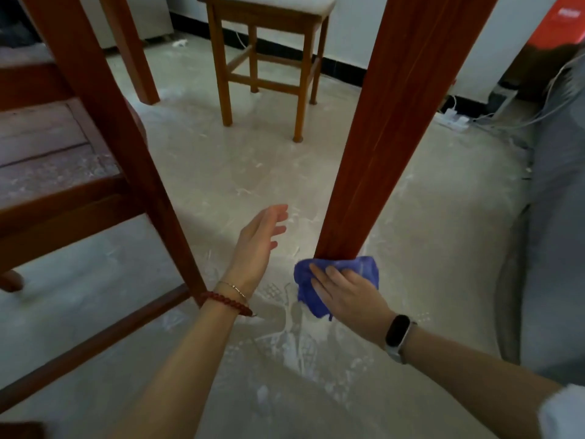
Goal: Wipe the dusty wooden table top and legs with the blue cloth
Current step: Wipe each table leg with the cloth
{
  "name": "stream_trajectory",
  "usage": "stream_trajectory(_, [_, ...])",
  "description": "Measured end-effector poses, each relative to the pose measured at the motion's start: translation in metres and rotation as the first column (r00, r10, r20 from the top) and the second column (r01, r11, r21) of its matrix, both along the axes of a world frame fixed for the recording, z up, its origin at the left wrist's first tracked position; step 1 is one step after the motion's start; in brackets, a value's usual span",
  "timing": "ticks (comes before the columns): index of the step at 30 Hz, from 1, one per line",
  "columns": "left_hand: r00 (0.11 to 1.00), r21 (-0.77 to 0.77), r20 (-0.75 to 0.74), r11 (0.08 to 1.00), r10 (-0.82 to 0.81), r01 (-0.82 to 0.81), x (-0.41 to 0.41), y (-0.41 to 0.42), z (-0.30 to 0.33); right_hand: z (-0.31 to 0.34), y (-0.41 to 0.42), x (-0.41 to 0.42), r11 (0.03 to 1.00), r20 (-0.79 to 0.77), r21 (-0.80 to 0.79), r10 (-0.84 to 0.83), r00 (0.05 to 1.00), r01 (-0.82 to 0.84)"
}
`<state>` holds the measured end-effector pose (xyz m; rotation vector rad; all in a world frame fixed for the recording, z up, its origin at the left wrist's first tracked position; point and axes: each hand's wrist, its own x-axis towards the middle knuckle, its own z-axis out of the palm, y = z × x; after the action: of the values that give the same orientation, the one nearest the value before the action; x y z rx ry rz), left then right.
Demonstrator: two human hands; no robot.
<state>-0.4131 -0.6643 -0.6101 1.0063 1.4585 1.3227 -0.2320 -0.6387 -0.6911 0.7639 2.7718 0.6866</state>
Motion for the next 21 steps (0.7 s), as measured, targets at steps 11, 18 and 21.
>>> stream_trajectory(11, [0.997,-0.097,-0.035,0.993,-0.066,0.063,0.012,-0.014,-0.033,-0.059,-0.019,0.02,0.889,0.212,-0.393,-0.16,0.964,0.234])
stream_trajectory(18, [0.981,-0.012,-0.017,0.982,-0.191,0.191,0.046,0.002,-0.027,-0.02,-0.009,0.015,0.985,-0.219,-0.169,-0.01,0.976,-0.028])
stream_trajectory(21, [0.977,-0.045,-0.078,0.98,-0.199,0.196,0.044,-0.001,-0.028,-0.039,0.003,0.019,0.979,-0.037,-0.206,-0.011,0.999,0.003])
